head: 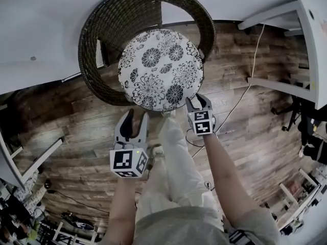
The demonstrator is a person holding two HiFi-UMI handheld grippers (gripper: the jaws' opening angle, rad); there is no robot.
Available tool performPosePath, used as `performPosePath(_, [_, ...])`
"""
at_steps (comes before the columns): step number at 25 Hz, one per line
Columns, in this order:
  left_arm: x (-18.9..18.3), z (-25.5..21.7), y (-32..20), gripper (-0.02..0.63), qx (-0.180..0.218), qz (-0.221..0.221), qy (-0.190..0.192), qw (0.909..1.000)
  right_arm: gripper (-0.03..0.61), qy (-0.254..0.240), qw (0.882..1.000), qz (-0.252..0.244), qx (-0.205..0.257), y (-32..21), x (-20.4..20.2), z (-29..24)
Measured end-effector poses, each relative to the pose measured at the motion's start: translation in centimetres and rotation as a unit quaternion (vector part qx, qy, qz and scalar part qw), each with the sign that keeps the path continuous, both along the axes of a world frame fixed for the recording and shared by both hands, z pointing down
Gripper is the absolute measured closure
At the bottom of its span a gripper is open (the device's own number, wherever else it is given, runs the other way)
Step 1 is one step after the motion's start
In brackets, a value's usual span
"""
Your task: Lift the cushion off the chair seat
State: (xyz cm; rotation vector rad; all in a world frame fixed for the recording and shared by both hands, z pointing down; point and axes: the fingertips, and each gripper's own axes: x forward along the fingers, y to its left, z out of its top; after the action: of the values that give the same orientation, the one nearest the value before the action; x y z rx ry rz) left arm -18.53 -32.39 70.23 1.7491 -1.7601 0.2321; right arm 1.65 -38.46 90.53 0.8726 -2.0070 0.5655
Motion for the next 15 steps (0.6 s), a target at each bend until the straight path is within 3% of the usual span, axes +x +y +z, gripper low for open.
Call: performPosePath(15, [0.5, 2.0, 0.2, 0.443, -0.008, 0.002, 0.007, 0.9999, 0.408, 0.035, 0.999, -0.009, -0.025, 0.0, 0.7, 4.6])
